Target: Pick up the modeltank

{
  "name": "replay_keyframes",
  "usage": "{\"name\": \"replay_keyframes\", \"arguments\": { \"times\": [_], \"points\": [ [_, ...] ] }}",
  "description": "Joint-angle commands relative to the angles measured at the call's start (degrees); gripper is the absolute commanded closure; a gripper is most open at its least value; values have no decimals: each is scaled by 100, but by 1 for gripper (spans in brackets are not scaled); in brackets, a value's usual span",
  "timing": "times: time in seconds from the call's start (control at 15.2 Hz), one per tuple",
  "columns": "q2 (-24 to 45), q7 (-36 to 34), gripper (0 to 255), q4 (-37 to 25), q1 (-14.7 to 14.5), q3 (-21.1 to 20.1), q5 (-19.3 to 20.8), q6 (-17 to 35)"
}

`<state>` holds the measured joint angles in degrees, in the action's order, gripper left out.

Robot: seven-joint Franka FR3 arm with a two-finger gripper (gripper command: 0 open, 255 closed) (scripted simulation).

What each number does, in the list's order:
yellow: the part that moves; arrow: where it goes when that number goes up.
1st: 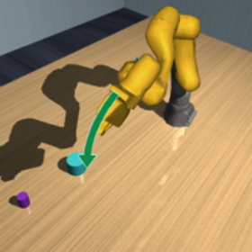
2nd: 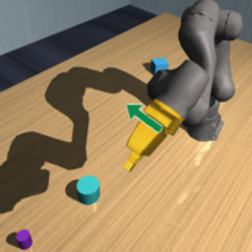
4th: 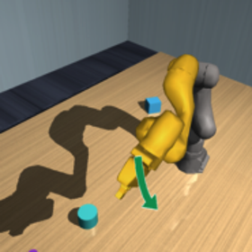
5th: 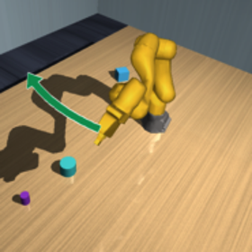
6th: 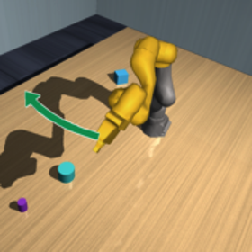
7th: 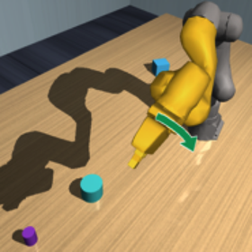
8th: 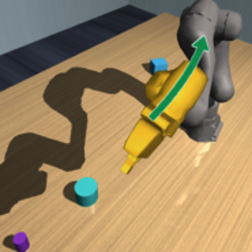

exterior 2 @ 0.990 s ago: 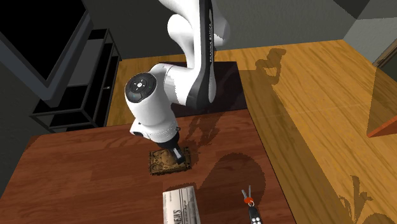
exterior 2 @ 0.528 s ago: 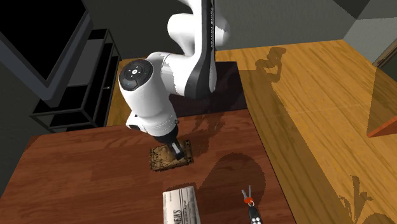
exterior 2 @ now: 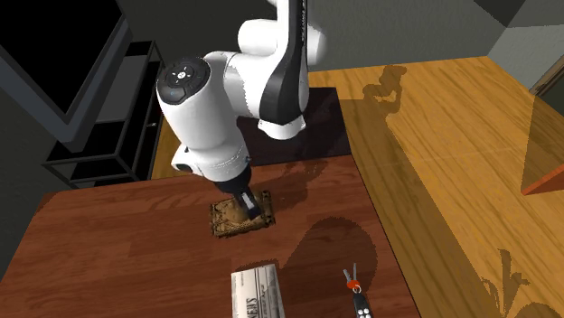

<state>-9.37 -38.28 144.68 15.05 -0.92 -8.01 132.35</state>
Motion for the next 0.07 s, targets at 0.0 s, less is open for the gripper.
{"name": "replay_keyframes", "arguments": {
  "times": [0.0],
  "points": [
    [-30, -6, 255, -23, 3, 2, 7, -53]
  ]
}}
